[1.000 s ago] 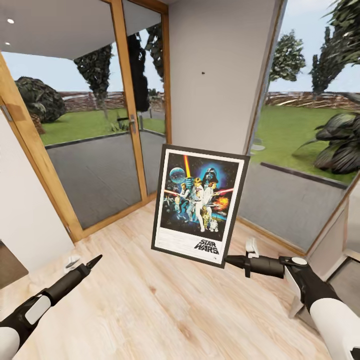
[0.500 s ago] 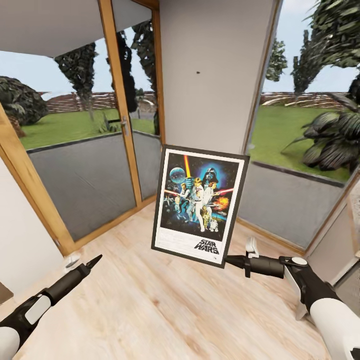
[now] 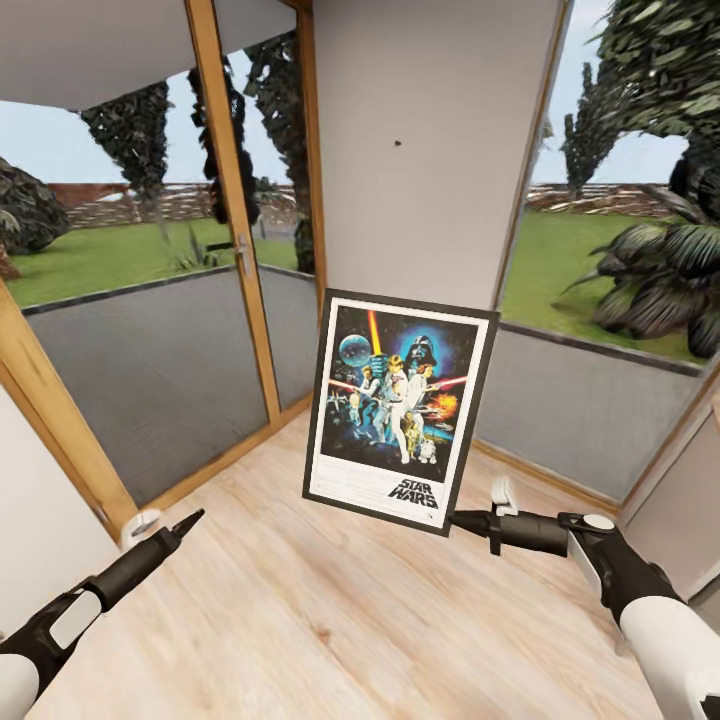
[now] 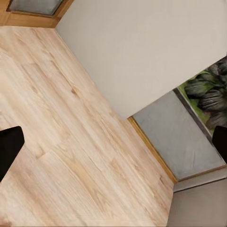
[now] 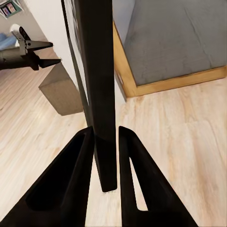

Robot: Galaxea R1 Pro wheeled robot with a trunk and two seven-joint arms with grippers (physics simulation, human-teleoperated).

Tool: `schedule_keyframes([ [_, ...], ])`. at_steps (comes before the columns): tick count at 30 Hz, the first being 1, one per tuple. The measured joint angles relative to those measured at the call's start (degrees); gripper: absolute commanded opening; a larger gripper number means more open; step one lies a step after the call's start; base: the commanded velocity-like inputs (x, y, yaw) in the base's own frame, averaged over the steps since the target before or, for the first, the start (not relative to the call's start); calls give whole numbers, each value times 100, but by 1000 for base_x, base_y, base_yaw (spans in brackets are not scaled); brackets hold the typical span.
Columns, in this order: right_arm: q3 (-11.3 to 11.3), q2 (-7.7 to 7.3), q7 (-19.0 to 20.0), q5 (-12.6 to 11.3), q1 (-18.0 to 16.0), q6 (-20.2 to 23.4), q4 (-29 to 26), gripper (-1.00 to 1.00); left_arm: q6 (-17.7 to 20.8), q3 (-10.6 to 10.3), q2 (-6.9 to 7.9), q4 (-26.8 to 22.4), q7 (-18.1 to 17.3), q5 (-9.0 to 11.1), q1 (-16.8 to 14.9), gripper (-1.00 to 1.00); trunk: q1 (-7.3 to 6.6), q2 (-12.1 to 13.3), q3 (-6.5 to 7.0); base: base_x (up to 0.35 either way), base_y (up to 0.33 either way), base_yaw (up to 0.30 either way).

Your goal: Pick up the poster from the kitchen countertop and hang it on one of the wall nails in the kitchen.

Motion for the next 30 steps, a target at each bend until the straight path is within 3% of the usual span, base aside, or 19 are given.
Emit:
schedule_keyframes([
  [30,0,0,-9,-9,0,0,0,-100,0,0,0,0,0,-6,1,100,0,0,0,246,276,-1],
])
